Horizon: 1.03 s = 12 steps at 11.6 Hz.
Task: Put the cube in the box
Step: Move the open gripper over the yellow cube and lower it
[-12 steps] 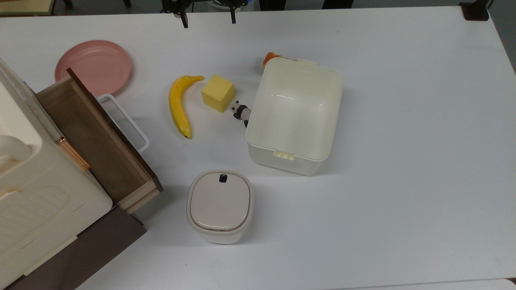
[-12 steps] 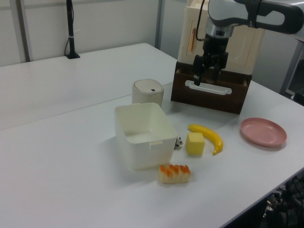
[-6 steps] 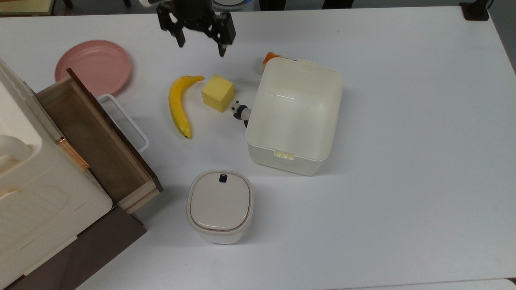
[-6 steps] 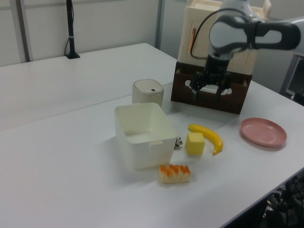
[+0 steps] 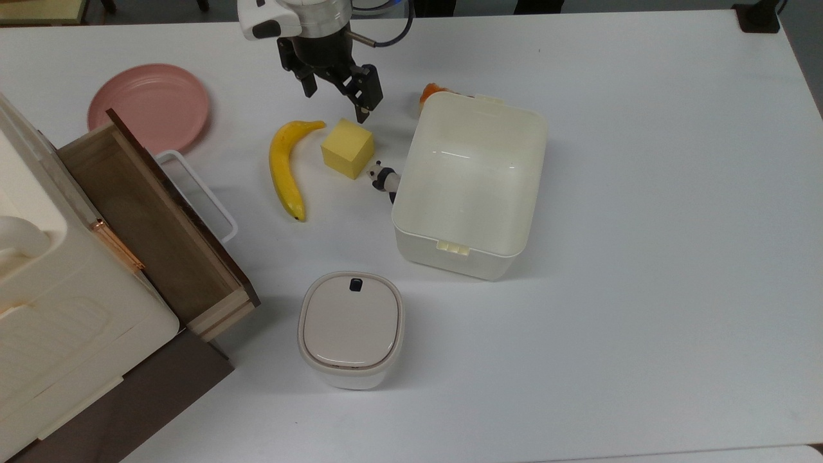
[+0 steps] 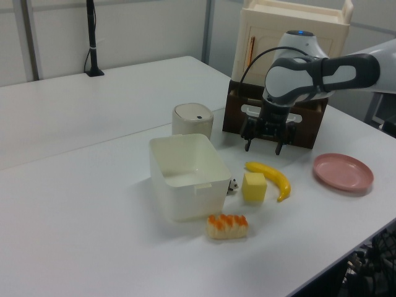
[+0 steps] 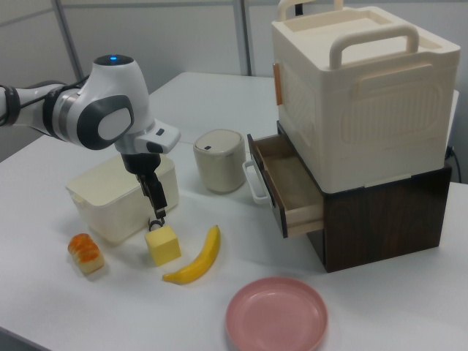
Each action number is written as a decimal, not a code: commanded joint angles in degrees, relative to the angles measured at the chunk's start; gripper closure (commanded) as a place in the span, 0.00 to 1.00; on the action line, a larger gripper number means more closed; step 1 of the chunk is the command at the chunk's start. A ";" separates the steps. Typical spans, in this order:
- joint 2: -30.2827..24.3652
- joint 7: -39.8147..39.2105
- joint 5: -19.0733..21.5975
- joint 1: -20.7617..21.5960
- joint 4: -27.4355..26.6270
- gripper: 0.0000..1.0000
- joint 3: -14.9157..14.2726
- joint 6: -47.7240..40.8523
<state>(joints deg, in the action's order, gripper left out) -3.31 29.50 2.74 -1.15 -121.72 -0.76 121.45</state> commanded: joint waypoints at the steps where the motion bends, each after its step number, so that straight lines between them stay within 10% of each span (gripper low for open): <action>1: -0.21 4.94 1.31 -0.17 -2.64 0.00 0.32 3.25; 12: 7.00 7.06 0.43 3.53 -3.79 0.00 0.84 12.58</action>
<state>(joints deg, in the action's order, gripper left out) 4.94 36.00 2.76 1.89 -124.80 0.16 133.02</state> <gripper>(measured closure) 0.000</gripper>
